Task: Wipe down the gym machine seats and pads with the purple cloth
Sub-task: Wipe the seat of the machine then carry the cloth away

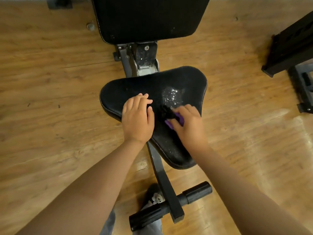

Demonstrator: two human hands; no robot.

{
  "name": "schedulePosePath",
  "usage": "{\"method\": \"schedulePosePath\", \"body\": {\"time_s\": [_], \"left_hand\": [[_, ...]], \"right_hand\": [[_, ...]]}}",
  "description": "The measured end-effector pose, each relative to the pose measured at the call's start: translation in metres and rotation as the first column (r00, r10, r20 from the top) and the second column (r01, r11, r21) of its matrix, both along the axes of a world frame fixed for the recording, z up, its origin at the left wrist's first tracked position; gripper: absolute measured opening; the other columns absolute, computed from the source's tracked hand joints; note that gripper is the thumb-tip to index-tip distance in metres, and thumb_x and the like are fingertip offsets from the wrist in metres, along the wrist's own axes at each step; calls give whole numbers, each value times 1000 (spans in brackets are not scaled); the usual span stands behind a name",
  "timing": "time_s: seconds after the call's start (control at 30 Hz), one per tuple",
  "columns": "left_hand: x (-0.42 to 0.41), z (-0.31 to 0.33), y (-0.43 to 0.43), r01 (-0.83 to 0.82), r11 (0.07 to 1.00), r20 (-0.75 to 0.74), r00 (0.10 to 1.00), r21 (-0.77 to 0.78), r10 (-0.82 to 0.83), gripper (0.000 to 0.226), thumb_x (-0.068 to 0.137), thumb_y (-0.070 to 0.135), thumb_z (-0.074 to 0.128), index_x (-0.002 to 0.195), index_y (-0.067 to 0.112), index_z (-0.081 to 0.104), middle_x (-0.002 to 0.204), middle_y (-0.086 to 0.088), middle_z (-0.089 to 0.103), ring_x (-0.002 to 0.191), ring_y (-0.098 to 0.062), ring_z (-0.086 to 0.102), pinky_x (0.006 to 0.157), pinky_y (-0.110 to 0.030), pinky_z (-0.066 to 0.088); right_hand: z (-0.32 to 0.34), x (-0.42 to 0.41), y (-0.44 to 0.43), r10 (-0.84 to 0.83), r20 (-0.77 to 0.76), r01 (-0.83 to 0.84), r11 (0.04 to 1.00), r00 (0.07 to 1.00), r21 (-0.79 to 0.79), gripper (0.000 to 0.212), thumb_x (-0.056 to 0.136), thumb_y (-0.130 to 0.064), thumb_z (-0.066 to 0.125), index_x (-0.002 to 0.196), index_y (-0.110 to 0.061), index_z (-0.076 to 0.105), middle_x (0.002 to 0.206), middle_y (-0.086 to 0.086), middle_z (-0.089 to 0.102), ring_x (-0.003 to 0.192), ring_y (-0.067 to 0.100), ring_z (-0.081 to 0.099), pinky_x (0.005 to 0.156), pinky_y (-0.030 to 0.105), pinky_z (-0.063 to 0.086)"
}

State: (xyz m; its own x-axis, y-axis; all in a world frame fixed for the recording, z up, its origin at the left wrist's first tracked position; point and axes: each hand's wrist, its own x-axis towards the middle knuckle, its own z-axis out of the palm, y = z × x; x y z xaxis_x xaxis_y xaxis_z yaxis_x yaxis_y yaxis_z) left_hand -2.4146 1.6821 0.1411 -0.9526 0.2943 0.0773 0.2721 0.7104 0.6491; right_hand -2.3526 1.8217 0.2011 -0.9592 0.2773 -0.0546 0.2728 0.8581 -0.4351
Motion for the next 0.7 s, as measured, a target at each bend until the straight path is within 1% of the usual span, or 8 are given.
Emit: {"method": "schedulePosePath", "body": {"time_s": [0.1,0.2,0.27,0.37,0.43,0.53,0.63,0.7], "left_hand": [[0,2,1,1,1000,3,1000,-22,-1,31,95,28,39,114,16,61,128,-1,60,128,-18,48,111,-33,28],[-1,5,-3,41,999,29,999,2,-41,26,95,23,48,116,15,62,129,-1,59,129,-17,46,112,-32,27],[-9,10,-11,54,997,27,998,47,-55,26,95,20,50,118,14,61,127,-2,59,126,-16,47,111,-34,31],[-29,11,-26,-24,999,-58,998,-22,23,34,94,19,50,126,11,55,130,-5,56,125,-20,46,111,-37,32],[-43,5,-28,-98,992,-23,995,-74,96,39,94,22,50,131,9,51,136,-7,52,129,-23,43,112,-41,31],[-46,-8,-26,-130,984,-8,992,-123,130,36,95,26,46,127,10,56,136,-6,52,131,-24,43,113,-43,31],[-45,-13,-27,-149,983,-26,989,-108,147,35,94,23,44,123,12,60,135,-4,54,131,-23,43,113,-43,32],[-46,-12,-28,-160,982,-29,987,-101,157,36,93,23,42,122,12,61,134,-3,55,131,-23,43,112,-41,32]], "right_hand": [[-9,-45,34,-119,5,119,993,993,14,16,87,-18,68,100,-10,63,91,-2,47,93,25,52,73,26,36],[-13,-55,24,-134,-1,134,990,991,44,15,88,-16,63,102,-10,62,97,3,52,97,25,50,73,24,31],[-10,-41,3,-13,-36,13,1000,999,24,20,87,-16,66,106,-11,64,101,4,57,96,20,49,75,22,32],[-7,-14,-16,247,-53,-249,968,968,-32,27,80,-13,73,106,-10,68,96,5,62,90,20,53,76,25,43],[-10,-27,3,303,-20,-303,952,953,-33,26,78,-12,75,103,-9,69,93,7,61,87,23,53,74,26,41],[-21,-81,53,119,9,-119,992,993,51,20,81,-15,72,99,-9,66,91,9,56,89,31,52,69,28,29],[-27,-117,76,-91,-3,91,994,996,53,16,85,-17,67,99,-10,64,94,5,55,96,29,53,72,31,36],[-29,-113,47,-83,-28,84,996,996,18,19,85,-18,68,102,-10,65,98,6,57,95,26,53,73,30,37]]}}
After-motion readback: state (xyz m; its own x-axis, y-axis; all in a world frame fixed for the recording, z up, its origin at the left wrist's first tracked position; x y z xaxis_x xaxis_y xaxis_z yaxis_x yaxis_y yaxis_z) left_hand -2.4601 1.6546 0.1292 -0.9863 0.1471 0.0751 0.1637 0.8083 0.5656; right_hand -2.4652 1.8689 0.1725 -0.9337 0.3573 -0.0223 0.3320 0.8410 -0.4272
